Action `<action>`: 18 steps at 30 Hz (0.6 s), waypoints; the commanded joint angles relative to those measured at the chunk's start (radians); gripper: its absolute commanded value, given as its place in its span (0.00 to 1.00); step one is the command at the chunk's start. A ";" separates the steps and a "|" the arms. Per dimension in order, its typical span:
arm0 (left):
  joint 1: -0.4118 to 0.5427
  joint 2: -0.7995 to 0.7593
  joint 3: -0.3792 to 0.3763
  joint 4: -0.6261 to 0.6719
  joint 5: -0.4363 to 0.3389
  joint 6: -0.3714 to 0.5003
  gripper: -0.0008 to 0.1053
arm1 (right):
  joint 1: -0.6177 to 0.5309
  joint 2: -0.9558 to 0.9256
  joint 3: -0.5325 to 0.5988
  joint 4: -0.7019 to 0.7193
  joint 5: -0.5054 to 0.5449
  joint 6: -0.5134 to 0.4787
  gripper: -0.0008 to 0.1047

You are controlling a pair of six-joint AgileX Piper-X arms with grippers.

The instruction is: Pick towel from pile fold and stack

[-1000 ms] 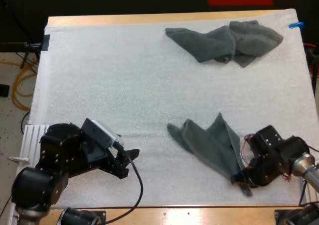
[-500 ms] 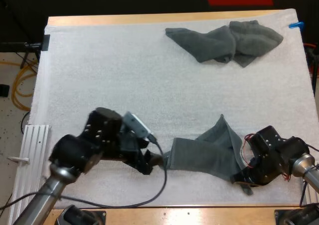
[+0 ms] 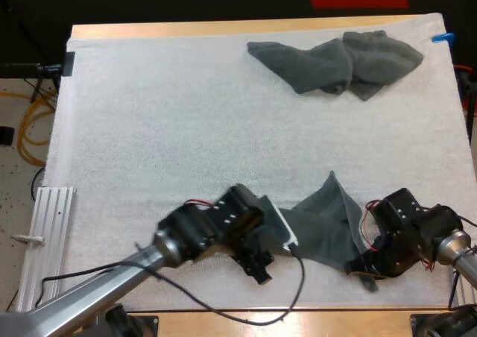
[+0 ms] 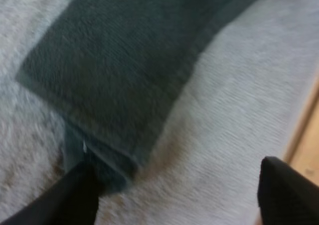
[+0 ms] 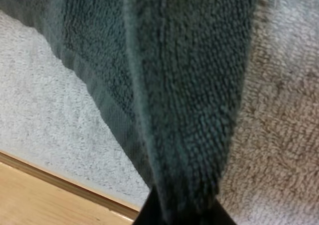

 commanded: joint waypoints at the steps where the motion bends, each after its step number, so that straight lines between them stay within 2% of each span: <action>1: -0.021 0.026 -0.004 -0.041 -0.051 0.004 0.62 | 0.001 -0.001 -0.004 0.001 -0.005 0.001 0.01; 8: -0.077 0.213 -0.004 -0.115 -0.170 0.004 0.62 | 0.001 -0.001 -0.004 0.004 -0.005 0.001 0.01; 11: -0.076 0.293 -0.004 -0.105 -0.217 0.004 0.54 | 0.001 -0.001 -0.004 0.005 -0.005 0.001 0.01; 14: -0.076 0.334 -0.004 -0.088 -0.223 0.004 0.35 | 0.001 -0.001 -0.004 0.005 -0.005 0.001 0.01; 16: -0.076 0.331 -0.006 -0.071 -0.240 0.004 0.12 | 0.001 -0.001 -0.004 0.005 -0.005 0.001 0.01; 18: -0.076 0.315 -0.015 -0.059 -0.259 0.004 0.01 | 0.001 -0.001 -0.004 0.001 -0.005 0.001 0.01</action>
